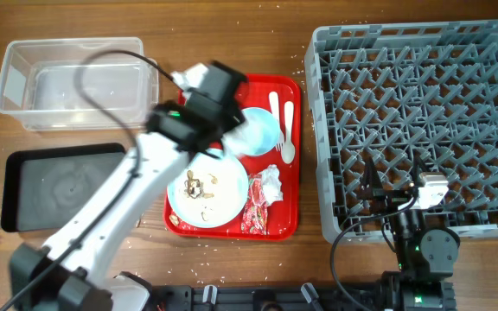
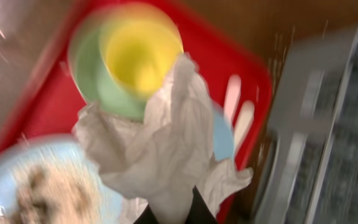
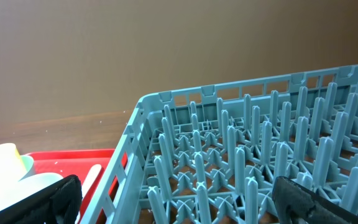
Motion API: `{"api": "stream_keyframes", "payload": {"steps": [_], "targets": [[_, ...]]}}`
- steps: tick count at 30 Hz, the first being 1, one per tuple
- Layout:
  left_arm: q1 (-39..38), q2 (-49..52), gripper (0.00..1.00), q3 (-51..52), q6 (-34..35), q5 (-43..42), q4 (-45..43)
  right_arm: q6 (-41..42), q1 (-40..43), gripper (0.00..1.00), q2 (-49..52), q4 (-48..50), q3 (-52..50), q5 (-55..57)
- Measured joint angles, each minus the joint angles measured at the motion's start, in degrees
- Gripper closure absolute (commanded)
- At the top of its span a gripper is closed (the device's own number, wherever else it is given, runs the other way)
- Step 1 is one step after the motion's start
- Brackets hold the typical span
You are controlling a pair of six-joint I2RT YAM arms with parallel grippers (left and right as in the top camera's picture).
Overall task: Sort waste into correct bins and load items into the dishwasher rack
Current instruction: 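Carry the napkin left and drop it into the clear bin, then grasp the red wrapper on the tray with the left gripper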
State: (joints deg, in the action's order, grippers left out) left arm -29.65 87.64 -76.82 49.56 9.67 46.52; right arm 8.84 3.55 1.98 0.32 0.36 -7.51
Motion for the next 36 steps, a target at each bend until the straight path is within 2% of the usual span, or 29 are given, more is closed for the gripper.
{"api": "stream_keyframes", "payload": {"steps": [4,5,6,7,8,9,10,12,14,16,17,20,22,23,25,27,30,32,36], "targets": [[19.4,-0.5,0.96,-0.8,-6.8,7.6,-12.6,0.0,0.0,0.0,0.0,0.0,0.0,0.0],[21.4,0.4,0.96,-0.8,-7.1,8.3,-13.3,0.0,0.0,0.0,0.0,0.0,0.0,0.0],[25.7,3.2,0.9,-0.9,-7.5,8.6,-17.2,0.0,0.0,0.0,0.0,0.0,0.0,0.0],[29.3,6.3,0.81,-1.0,-7.8,8.7,-19.1,0.0,0.0,0.0,0.0,-0.1,0.0,0.0],[31.7,8.2,0.52,-1.0,-8.2,8.9,-19.5,0.0,0.0,0.0,0.0,0.0,0.0,0.0],[34.9,10.9,0.18,-1.0,-8.5,9.0,-21.0,0.0,0.0,0.0,0.0,0.0,0.0,0.0],[37.1,12.0,0.11,-1.0,-8.8,9.1,-21.2,0.0,0.0,0.0,0.0,0.0,0.0,0.0],[39.6,12.1,0.05,-0.9,-8.8,7.6,-20.6,0.0,0.0,0.0,0.0,0.0,0.0,0.0],[40.1,11.6,0.05,-0.9,-8.8,3.2,-17.3,0.0,0.0,0.0,0.0,0.0,0.0,0.0],[39.7,9.2,0.25,-0.9,-8.9,-3.8,-13.7,0.0,0.0,0.0,0.0,0.0,0.0,0.0],[39.1,6.3,0.31,-0.9,-9.3,-8.6,-9.0,0.0,0.0,0.0,0.0,0.0,0.0,0.0],[34.5,-3.5,0.27,-1.2,-11.0,-16.3,4.2,0.0,0.0,0.0,0.0,0.0,0.0,0.0],[26.6,-7.5,0.25,-1.6,-11.3,-18.1,15.8,0.0,0.0,0.0,0.0,0.0,0.0,0.0],[19.7,-7.8,0.22,-1.4,-11.5,-19.7,20.7,0.0,0.0,0.0,0.0,0.1,0.0,0.0],[11.8,-7.7,0.18,0.8,-11.3,-19.0,22.5,0.0,0.0,0.0,0.0,0.1,0.0,0.0],[-1.8,-6.8,0.16,6.6,-10.2,-20.3,18.9,0.0,0.0,0.0,0.0,0.0,0.0,0.0],[-13.2,-4.6,0.17,15.6,-7.2,-19.3,2.7,0.0,0.0,0.0,0.0,0.0,0.0,0.0],[-16.8,-0.3,0.18,17.1,-6.6,-17.5,-2.4,0.0,0.0,0.0,0.0,0.0,0.0,0.0],[-17.4,9.2,0.18,17.5,-8.0,-14.4,-10.6,0.0,0.0,0.0,0.0,0.0,0.0,0.0]]}}
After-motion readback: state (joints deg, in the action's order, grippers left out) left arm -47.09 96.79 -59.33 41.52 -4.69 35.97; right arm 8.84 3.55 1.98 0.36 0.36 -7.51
